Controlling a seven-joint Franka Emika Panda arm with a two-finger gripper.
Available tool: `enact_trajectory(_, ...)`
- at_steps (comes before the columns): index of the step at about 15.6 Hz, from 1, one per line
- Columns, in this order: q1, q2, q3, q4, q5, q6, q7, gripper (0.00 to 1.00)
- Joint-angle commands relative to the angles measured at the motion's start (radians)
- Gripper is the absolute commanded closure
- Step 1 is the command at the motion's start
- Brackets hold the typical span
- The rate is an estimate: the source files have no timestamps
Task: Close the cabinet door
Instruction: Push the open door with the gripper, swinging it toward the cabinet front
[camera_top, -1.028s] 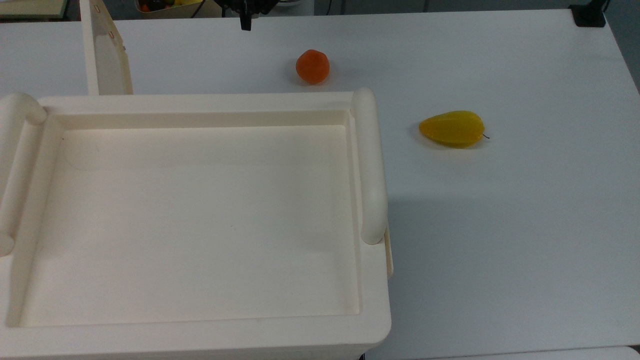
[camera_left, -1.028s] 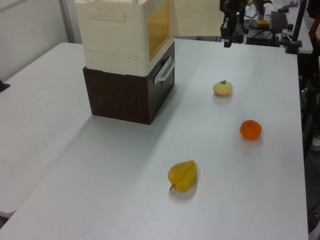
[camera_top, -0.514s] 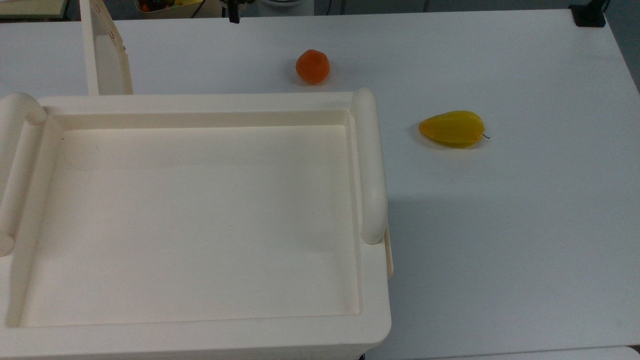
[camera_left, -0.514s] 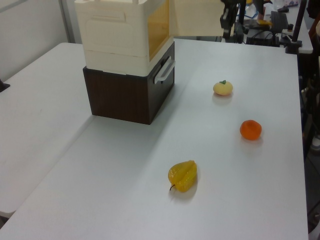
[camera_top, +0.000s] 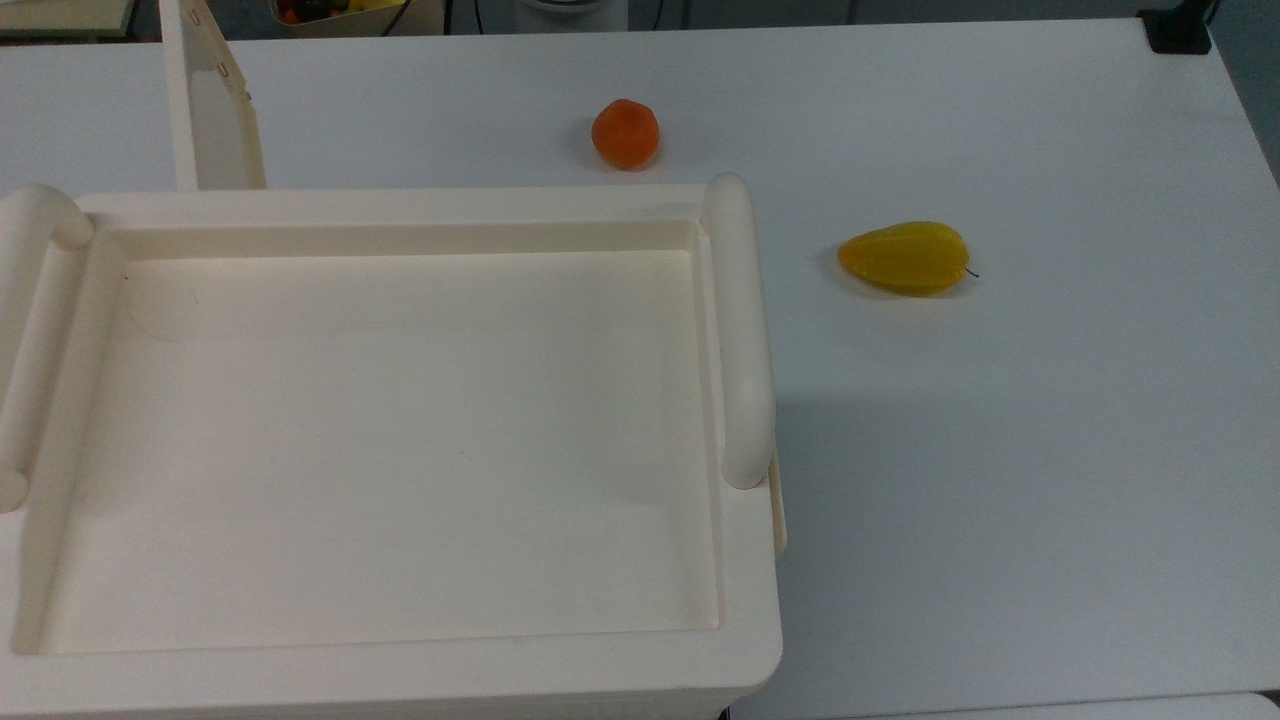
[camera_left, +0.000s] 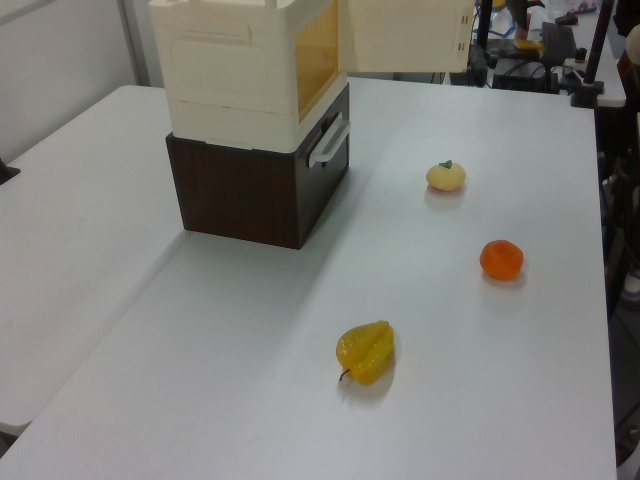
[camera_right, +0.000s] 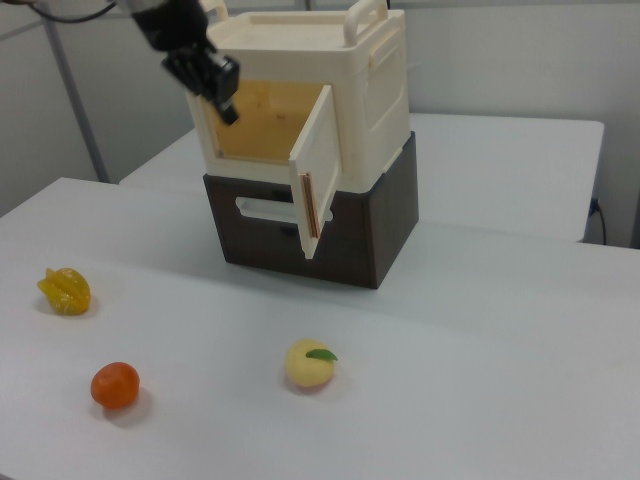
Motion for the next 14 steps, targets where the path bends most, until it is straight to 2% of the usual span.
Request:
enact_trajectory(1, -0.069, 0.003, -0.011, 0.008, 0.009, 0.109, -0.018, 1.00)
enact_trajectory(4, -0.099, 0.027, -0.048, 0.005, 0.018, 0.173, -0.018, 1.00)
enact_trajectory(8, -0.105, 0.067, -0.125, -0.007, 0.087, 0.251, -0.021, 1.00)
enact_trajectory(12, -0.103, 0.104, -0.136, -0.021, 0.098, 0.254, -0.039, 1.00)
enact_trajectory(14, -0.097, 0.108, -0.134, -0.038, 0.125, 0.252, -0.039, 1.00)
